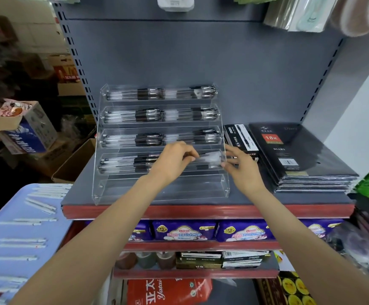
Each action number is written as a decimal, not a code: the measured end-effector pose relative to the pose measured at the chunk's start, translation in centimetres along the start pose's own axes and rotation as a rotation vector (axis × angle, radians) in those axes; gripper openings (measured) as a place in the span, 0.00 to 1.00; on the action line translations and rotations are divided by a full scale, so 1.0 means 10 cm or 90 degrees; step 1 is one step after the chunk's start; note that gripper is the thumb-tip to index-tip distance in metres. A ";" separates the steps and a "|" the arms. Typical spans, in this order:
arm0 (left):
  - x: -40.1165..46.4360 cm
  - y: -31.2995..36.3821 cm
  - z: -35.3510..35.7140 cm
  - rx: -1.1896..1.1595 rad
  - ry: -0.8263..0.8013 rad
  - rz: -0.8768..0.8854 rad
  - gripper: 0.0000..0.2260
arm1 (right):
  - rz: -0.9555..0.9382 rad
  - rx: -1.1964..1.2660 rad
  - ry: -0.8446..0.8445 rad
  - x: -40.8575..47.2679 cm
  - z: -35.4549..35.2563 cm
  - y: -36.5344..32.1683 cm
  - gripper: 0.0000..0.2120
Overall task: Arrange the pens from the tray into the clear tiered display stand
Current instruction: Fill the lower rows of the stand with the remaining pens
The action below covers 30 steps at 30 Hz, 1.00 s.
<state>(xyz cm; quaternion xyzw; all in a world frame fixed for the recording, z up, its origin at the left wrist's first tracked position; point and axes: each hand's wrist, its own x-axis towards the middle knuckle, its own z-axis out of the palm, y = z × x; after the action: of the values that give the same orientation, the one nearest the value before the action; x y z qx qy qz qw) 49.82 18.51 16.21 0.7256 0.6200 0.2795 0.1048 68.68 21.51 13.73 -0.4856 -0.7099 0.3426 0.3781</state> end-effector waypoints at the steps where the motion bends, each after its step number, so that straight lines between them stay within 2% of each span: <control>1: 0.00 0.00 0.00 -0.002 -0.004 0.000 0.08 | 0.002 0.001 0.001 0.00 0.00 0.00 0.24; 10: -0.17 -0.07 -0.01 0.069 -0.049 0.003 0.18 | 0.008 0.011 0.002 -0.01 0.01 0.02 0.24; 14: -0.29 -0.05 -0.01 0.121 -0.134 -0.005 0.21 | 0.011 0.013 0.008 -0.02 0.02 0.01 0.24; 19: -0.27 0.02 0.01 0.146 -0.175 0.010 0.24 | 0.018 0.015 0.010 -0.04 0.01 -0.02 0.24; 26: -0.25 0.05 -0.06 0.164 -0.190 -0.010 0.23 | 0.022 0.008 0.013 -0.05 0.02 -0.03 0.24; 30: -0.25 0.09 -0.05 0.187 -0.145 -0.035 0.22 | 0.024 -0.003 0.012 -0.06 0.02 -0.05 0.25</control>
<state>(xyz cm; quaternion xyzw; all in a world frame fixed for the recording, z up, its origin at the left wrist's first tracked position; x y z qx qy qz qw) 50.13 15.86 16.43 0.7430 0.6576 0.0989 0.0749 68.43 20.75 13.93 -0.5029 -0.6979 0.3434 0.3769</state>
